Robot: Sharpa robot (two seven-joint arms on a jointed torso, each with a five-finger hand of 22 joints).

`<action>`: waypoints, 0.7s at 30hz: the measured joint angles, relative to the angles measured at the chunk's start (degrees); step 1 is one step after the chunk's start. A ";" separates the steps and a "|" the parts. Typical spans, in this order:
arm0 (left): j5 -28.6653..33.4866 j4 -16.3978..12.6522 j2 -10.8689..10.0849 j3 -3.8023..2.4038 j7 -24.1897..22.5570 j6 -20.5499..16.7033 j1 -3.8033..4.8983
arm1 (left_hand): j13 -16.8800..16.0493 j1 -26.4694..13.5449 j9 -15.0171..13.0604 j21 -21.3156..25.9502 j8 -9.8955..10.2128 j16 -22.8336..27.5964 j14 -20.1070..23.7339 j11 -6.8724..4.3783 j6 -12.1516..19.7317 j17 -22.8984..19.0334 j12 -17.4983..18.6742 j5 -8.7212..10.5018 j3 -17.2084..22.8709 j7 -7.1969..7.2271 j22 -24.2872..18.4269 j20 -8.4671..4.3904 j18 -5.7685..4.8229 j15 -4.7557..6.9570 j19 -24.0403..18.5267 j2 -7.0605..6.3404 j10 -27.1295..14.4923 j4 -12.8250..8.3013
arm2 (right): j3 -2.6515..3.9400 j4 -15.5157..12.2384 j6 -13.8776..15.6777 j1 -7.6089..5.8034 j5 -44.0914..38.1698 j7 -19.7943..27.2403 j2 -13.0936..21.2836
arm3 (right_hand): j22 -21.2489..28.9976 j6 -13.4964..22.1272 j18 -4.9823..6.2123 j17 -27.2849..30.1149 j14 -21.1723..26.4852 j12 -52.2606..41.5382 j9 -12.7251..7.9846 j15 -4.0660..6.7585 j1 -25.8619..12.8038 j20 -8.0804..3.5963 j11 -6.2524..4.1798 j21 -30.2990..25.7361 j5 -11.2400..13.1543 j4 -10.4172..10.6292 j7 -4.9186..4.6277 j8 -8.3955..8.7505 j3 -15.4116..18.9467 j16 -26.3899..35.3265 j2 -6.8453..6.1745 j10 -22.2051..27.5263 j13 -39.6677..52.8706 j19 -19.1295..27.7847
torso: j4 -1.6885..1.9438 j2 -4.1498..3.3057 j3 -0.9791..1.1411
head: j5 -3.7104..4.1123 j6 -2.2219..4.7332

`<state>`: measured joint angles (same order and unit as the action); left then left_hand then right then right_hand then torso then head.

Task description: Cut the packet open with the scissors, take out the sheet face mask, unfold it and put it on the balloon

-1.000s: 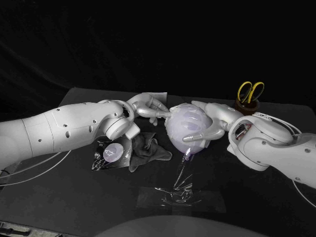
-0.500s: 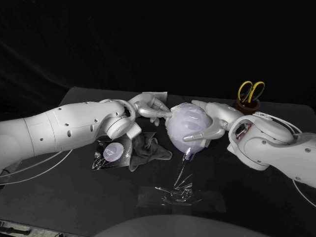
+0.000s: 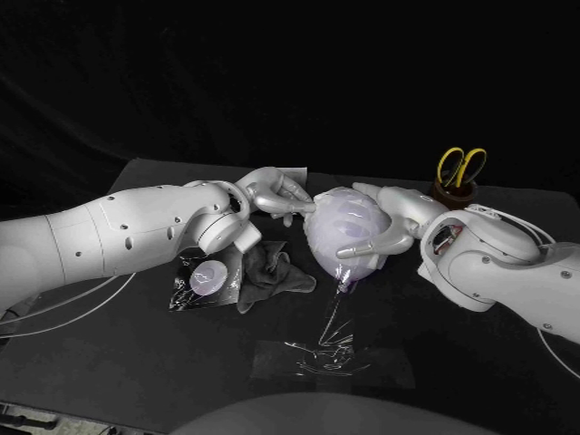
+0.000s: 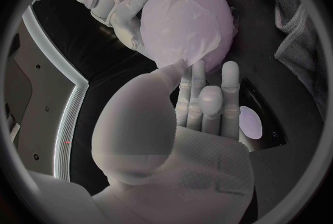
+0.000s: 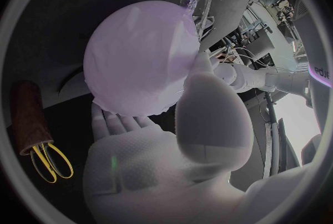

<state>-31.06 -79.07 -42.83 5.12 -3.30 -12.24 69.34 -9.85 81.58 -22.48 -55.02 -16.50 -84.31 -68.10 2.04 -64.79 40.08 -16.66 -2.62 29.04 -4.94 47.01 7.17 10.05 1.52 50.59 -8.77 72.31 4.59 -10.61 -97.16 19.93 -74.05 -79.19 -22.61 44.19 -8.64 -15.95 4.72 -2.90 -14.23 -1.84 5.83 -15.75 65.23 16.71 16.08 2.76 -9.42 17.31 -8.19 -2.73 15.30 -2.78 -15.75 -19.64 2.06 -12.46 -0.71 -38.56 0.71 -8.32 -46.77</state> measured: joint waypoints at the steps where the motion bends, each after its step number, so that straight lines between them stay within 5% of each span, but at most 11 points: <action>1: 0.05 0.00 -0.03 0.00 -0.05 -0.14 0.00 | 0.00 0.00 0.00 -0.13 -0.04 0.00 -0.07 0.12 0.00 0.06 0.00 0.01 0.08 0.00 0.04 -0.14 0.00 0.06 0.15 0.00 0.13 0.08 | 0.00 0.00 0.00 0.00 0.00 0.00 0.00 | 0.00 0.00 0.00 0.00 0.00 0.00 0.00 0.00 0.00 0.00 0.00 0.00 0.00 0.00 0.00 0.00 0.00 0.00 0.00 0.00 0.00 0.00 | 0.01 0.00 -0.01 | -0.01 -0.01; 16: 0.52 -0.11 -1.19 0.00 0.12 -1.51 -0.04 | -0.52 -0.25 0.00 -1.68 -0.79 0.00 -0.68 0.08 0.01 1.03 0.01 -0.11 1.75 0.01 1.36 -0.47 -0.12 0.03 0.34 -0.70 0.94 1.74 | 0.00 -0.02 -0.01 0.00 0.00 0.01 0.02 | 0.00 0.00 0.00 0.00 0.00 0.02 0.05 0.00 0.00 0.00 0.00 0.00 0.00 0.00 0.00 0.00 0.00 0.00 0.00 0.00 -0.01 0.00 | 0.03 0.00 -0.09 | 0.09 0.14; 18: 0.49 -0.16 -1.38 0.00 0.49 -1.48 -0.04 | -0.61 -0.70 0.00 -1.69 -0.80 0.00 -0.75 0.08 0.01 1.01 0.01 -0.11 4.03 0.01 1.52 -0.63 -0.19 0.02 0.19 -1.15 0.95 -0.24 | 0.00 -0.01 -0.01 0.00 0.00 0.02 0.02 | 0.00 0.00 0.00 0.00 0.00 0.02 0.04 0.00 0.00 0.00 0.00 0.00 0.00 0.00 0.00 0.00 0.00 0.00 0.00 0.00 -0.01 0.00 | 0.04 0.00 -0.09 | 0.08 0.14; 21: 0.33 -0.26 -1.59 0.00 1.31 -1.23 -0.06 | -0.70 -0.77 0.00 -1.98 -0.80 0.00 -0.80 0.00 0.01 0.99 0.01 -0.11 4.26 0.01 1.70 -0.63 -0.24 -0.02 0.18 -1.22 1.03 0.00 | 0.00 -0.01 -0.01 0.00 0.00 0.03 0.00 | 0.00 0.00 0.00 0.00 0.00 0.02 0.04 0.00 0.00 0.00 0.00 0.00 0.00 0.00 0.00 0.00 0.00 0.00 0.00 0.00 -0.01 0.00 | 0.05 0.00 -0.09 | 0.07 0.14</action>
<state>-30.73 -79.33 -44.42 5.12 -1.99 -13.47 69.29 -10.55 80.80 -22.48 -57.00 -17.29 -84.31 -68.90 2.04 -64.77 41.07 -16.64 -2.73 33.30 -4.92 48.72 6.54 9.81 1.50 50.78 -9.99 73.34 4.58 -10.61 -97.17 19.92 -74.05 -79.19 -22.58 44.19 -8.64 -15.95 4.72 -2.90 -14.23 -1.82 5.87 -15.75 65.22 16.71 16.08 2.76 -9.42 17.31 -8.18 -2.73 15.30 -2.78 -15.75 -19.64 2.05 -12.46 -0.66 -38.56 0.62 -8.26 -46.63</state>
